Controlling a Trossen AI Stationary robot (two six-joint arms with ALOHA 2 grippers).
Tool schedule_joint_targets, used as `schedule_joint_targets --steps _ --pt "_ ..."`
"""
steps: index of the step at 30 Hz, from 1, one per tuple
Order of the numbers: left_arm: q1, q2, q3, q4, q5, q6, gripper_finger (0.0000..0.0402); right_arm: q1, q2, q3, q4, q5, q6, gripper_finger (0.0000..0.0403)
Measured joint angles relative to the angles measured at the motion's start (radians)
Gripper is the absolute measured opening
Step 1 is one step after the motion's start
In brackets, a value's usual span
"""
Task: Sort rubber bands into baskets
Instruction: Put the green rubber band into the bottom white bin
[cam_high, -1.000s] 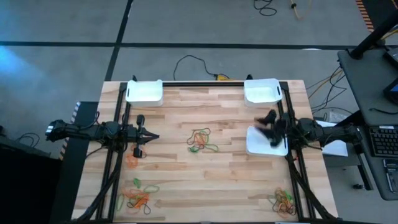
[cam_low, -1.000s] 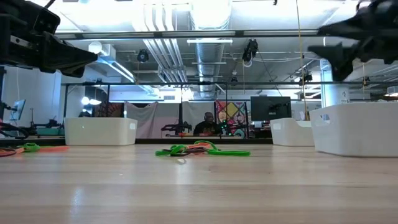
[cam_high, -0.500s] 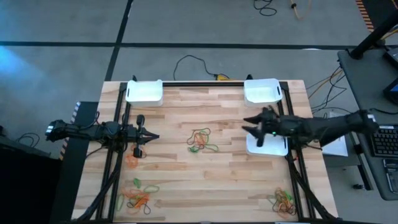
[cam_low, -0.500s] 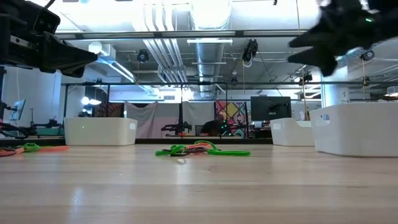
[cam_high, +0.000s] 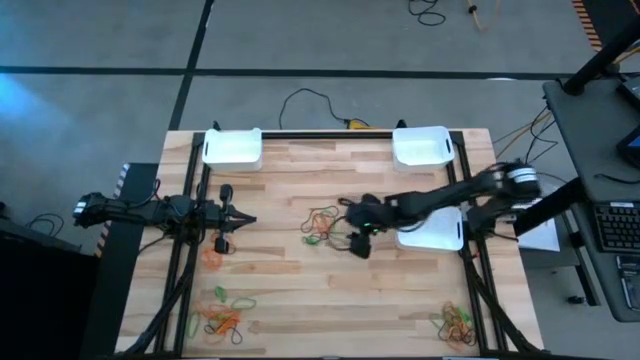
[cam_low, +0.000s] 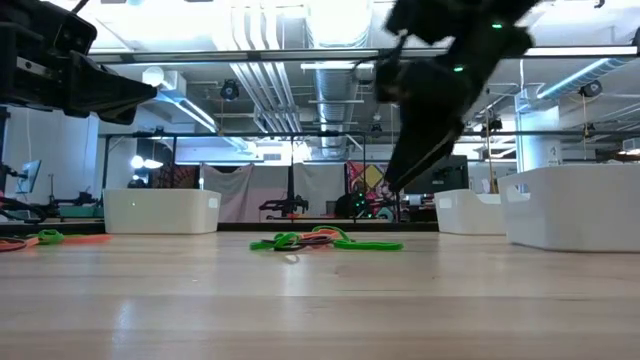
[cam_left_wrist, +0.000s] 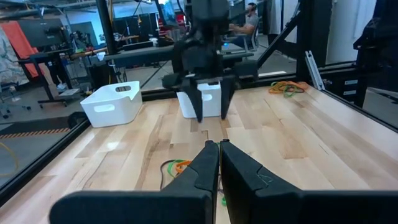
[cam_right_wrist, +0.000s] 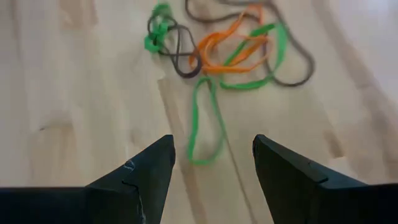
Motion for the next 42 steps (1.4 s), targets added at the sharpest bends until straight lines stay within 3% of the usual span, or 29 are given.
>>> schedule_joint_targets --steps 5,9,18,24,35,42 --pt "0.000 0.001 0.000 0.001 0.001 0.006 0.0000 -0.001 0.190 0.203 -0.226 -0.002 0.013 0.0210" --pt "0.000 0.001 0.000 0.001 -0.014 0.007 0.0000 -0.002 0.275 0.315 -0.302 0.000 -0.005 0.0210" --pt "0.000 0.002 0.000 0.001 -0.044 0.007 0.0000 -0.001 0.369 0.349 -0.312 -0.009 0.005 0.0205" --pt "0.000 0.003 0.000 0.001 -0.044 0.007 0.0000 -0.001 0.382 0.349 -0.307 -0.005 0.005 0.0160" --pt "0.000 0.003 0.000 0.001 -0.044 0.007 0.0000 -0.002 0.373 0.345 -0.314 -0.007 -0.019 0.0019" --pt "0.000 0.003 0.000 0.001 -0.044 0.007 0.0000 0.000 0.225 0.342 -0.488 -0.015 0.058 0.0009"
